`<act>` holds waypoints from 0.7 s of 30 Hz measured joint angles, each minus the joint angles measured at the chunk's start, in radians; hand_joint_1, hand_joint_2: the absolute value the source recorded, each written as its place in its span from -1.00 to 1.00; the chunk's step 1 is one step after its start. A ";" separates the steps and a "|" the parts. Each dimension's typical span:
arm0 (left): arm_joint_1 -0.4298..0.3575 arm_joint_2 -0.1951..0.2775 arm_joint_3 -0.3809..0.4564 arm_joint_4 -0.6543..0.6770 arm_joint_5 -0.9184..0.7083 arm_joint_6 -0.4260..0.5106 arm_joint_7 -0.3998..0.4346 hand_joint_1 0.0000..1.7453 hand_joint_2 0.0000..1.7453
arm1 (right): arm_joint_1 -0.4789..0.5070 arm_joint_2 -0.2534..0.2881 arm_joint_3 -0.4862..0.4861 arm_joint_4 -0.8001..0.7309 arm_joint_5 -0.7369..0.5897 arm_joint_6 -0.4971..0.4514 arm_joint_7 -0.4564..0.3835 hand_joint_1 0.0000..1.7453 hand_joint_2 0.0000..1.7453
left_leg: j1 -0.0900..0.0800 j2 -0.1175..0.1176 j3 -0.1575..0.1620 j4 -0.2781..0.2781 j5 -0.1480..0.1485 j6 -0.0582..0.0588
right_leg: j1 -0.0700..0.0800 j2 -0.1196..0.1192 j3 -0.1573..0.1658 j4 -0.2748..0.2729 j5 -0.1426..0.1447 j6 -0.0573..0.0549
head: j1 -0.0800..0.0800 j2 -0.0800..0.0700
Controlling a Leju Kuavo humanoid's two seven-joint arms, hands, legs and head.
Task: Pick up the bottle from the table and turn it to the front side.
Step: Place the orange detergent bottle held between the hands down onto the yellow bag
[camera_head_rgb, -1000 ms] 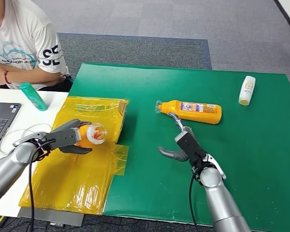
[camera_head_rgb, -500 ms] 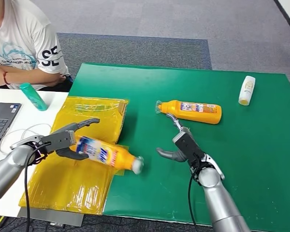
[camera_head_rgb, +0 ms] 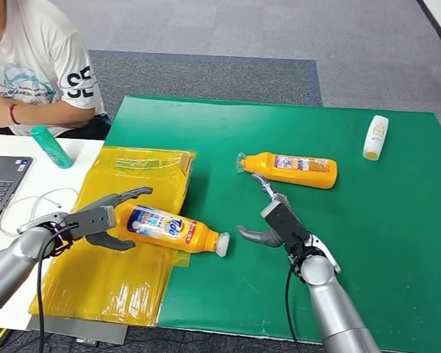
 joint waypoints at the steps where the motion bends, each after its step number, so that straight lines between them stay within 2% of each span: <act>1: 0.004 -0.001 0.000 -0.001 0.001 0.003 -0.004 -1.00 1.00 | 0.000 0.000 0.000 0.000 0.000 0.000 0.001 -1.00 1.00 | 0.000 0.000 0.000 0.000 0.000 0.000 | 0.000 0.000 0.000 0.000 0.000 0.000 | 0.000 0.000; 6: 0.054 -0.033 0.027 -0.020 0.000 0.039 -0.047 -1.00 1.00 | 0.005 0.000 0.000 0.001 -0.016 0.011 0.006 -1.00 1.00 | 0.000 0.000 0.000 0.000 0.000 0.000 | 0.000 0.000 0.000 0.000 0.000 0.000 | 0.000 0.000; 8: 0.088 -0.057 0.047 -0.035 -0.004 0.057 -0.075 -1.00 1.00 | 0.011 -0.001 -0.001 0.001 -0.067 0.056 -0.002 -1.00 1.00 | 0.000 0.000 0.000 0.000 0.000 0.000 | 0.000 0.000 0.000 -0.001 0.000 0.000 | 0.000 0.000; 10: 0.129 -0.091 0.075 -0.056 -0.002 0.077 -0.123 -1.00 1.00 | 0.021 -0.002 -0.002 0.001 -0.171 0.143 -0.027 -1.00 1.00 | 0.000 0.000 0.000 0.000 -0.001 0.001 | -0.001 0.000 0.000 -0.001 0.000 0.000 | 0.000 0.000; 12: 0.179 -0.141 0.111 -0.081 0.000 0.099 -0.173 -1.00 1.00 | 0.040 -0.007 -0.004 -0.001 -0.287 0.231 -0.060 -1.00 1.00 | -0.001 0.000 0.000 0.000 -0.001 0.001 | -0.001 0.000 0.000 -0.001 -0.001 0.001 | 0.000 0.000; 14: 0.240 -0.203 0.154 -0.116 -0.004 0.125 -0.203 -1.00 1.00 | 0.069 -0.013 -0.006 -0.015 -0.366 0.273 -0.085 -1.00 1.00 | -0.001 0.000 0.000 0.000 -0.003 0.002 | -0.001 0.000 0.000 -0.001 -0.001 0.001 | 0.000 0.000; 17: 0.332 -0.295 0.225 -0.175 -0.017 0.167 -0.217 -1.00 1.00 | 0.124 -0.021 -0.010 -0.063 -0.416 0.276 -0.092 -1.00 1.00 | -0.001 0.000 0.000 0.000 -0.004 0.002 | -0.002 0.000 0.000 -0.002 -0.002 0.002 | 0.000 0.000; 21: 0.421 -0.383 0.311 -0.240 -0.041 0.208 -0.221 -1.00 1.00 | 0.182 -0.023 -0.016 -0.148 -0.420 0.244 -0.091 -1.00 1.00 | -0.001 0.000 0.000 0.000 -0.006 0.002 | -0.002 0.000 0.000 -0.002 -0.003 0.003 | 0.000 0.000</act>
